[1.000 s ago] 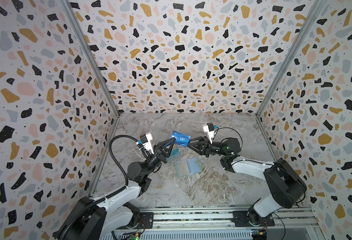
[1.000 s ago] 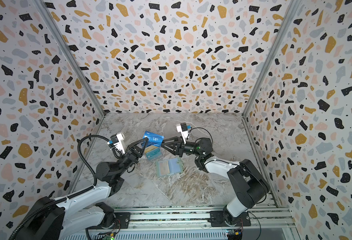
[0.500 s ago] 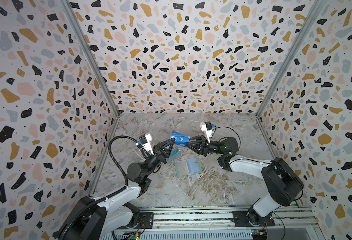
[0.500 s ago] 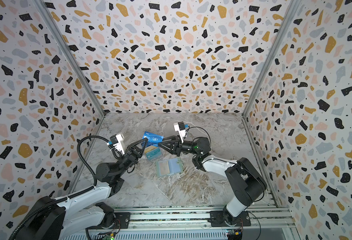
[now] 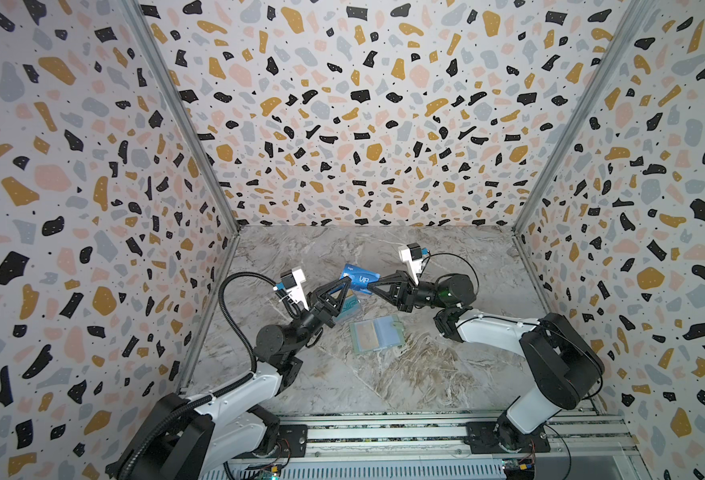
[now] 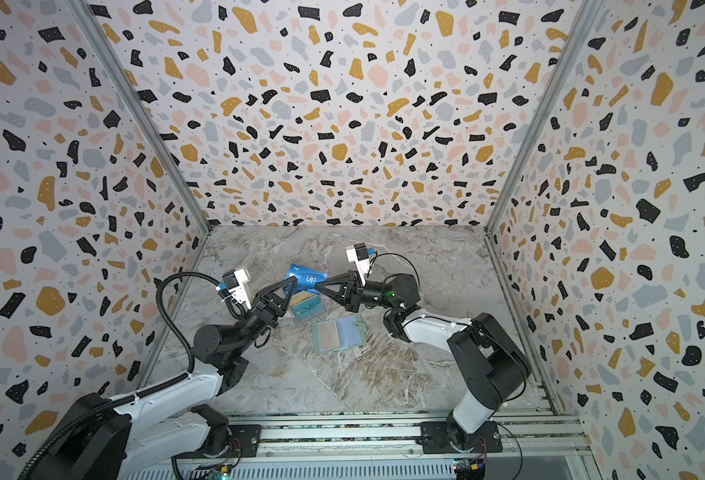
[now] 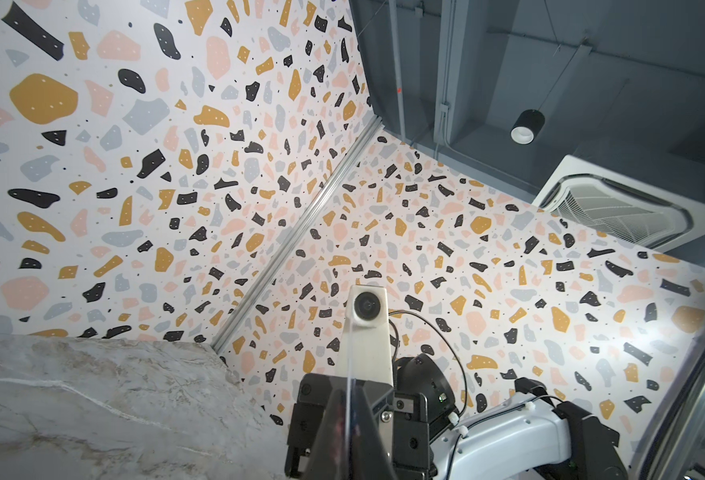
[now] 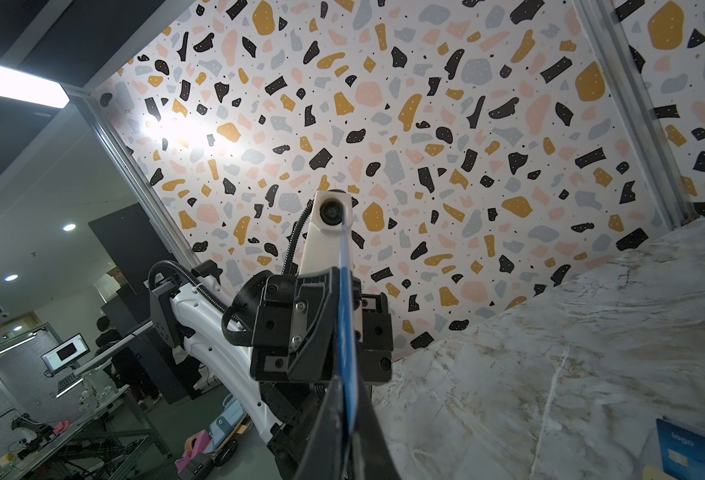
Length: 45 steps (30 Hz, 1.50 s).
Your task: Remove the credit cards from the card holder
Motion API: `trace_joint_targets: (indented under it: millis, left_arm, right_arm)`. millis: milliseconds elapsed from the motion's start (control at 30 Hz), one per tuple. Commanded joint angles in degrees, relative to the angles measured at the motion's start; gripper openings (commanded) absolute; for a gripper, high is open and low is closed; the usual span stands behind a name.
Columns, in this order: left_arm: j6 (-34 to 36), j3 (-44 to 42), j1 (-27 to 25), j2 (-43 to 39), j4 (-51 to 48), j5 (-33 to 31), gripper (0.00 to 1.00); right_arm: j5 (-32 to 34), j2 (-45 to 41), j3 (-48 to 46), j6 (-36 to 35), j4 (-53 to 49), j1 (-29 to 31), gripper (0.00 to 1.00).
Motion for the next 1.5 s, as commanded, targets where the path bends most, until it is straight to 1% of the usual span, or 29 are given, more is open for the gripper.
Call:
trace_joint_targets:
  millis: [0, 100, 133, 200, 267, 367, 433, 533, 600, 667, 867, 967, 1033, 1100, 1233, 1333, 1467]
  left_arm:
    - [6.48, 1.57, -0.06, -3.24, -6.32, 1.21, 0.24]
    - [11.75, 2.46, -0.06, -6.98, -16.71, -0.32, 0.40]
    - [13.72, 2.86, -0.06, -8.24, -20.14, -0.76, 0.44]
    - [18.27, 3.74, 0.11, -10.89, -27.49, -1.44, 0.48]
    - [21.19, 4.44, 0.40, -13.22, -32.77, -1.53, 0.52]
    - [25.90, 6.60, 0.99, -15.86, -42.45, -1.58, 0.56]
    - [29.20, 8.69, 1.38, -16.66, -49.34, -1.60, 0.57]
    - [34.17, 12.52, 1.85, -16.61, -59.78, -1.19, 0.57]
    - [37.61, 15.19, 2.13, -16.06, -66.17, 0.79, 0.57]
    - [40.42, 17.61, 2.31, -15.40, -70.50, 3.41, 0.57]
    - [49.22, 25.16, 2.32, -12.87, -82.56, 8.22, 0.57]
    - [56.25, 30.55, 2.34, -10.76, -91.41, 10.57, 0.57]
    - [60.45, 33.30, 2.32, -9.26, -95.59, 14.57, 0.57]
    - [63.98, 35.59, 2.36, -7.84, -99.30, 17.24, 0.58]
    - [71.31, 38.91, 2.30, -5.38, -107.56, 19.47, 0.58]
    - [76.17, 40.80, 2.36, -4.31, -113.75, 19.57, 0.58]
    - [80.16, 41.90, 2.34, -3.51, -118.15, 21.41, 0.58]
  right_arm:
    - [-0.53, -0.96, 1.37, -0.36, 0.08, -0.14, 0.05]
    - [-0.92, -1.66, 0.54, -0.89, -0.72, -0.96, 0.04]
    - [-1.22, -1.93, 0.31, -0.97, -1.06, -1.32, 0.03]
    - [-2.10, -2.52, -0.25, -1.64, -2.15, -2.27, 0.02]
    - [-3.27, -3.33, -0.74, -2.74, -3.52, -3.48, 0.01]
    - [-5.38, -5.04, -1.19, -6.08, -10.45, -5.25, 0.01]
    - [-6.42, -6.47, -1.00, -10.13, -17.04, -6.19, 0.00]
    - [-6.60, -9.53, 0.52, -20.01, -32.30, -7.19, 0.00]
    - [-4.61, -11.65, 2.01, -28.25, -44.15, -7.56, 0.00]
    - [-2.71, -13.11, 3.23, -34.12, -52.97, -8.10, 0.00]
    - [3.02, -15.14, 6.16, -48.35, -73.15, -8.65, 0.00]
    - [3.27, -15.57, 7.80, -54.37, -80.67, -8.54, 0.00]
    - [3.03, -15.71, 9.05, -57.63, -85.05, -8.26, 0.00]
    - [2.66, -15.80, 10.41, -61.30, -89.56, -7.77, 0.00]
    - [1.52, -15.71, 12.62, -68.28, -97.76, -6.22, 0.00]
    - [0.89, -15.66, 13.13, -71.39, -100.74, -4.69, 0.00]
    - [-0.62, -15.19, 13.18, -73.28, -101.34, -2.26, 0.00]
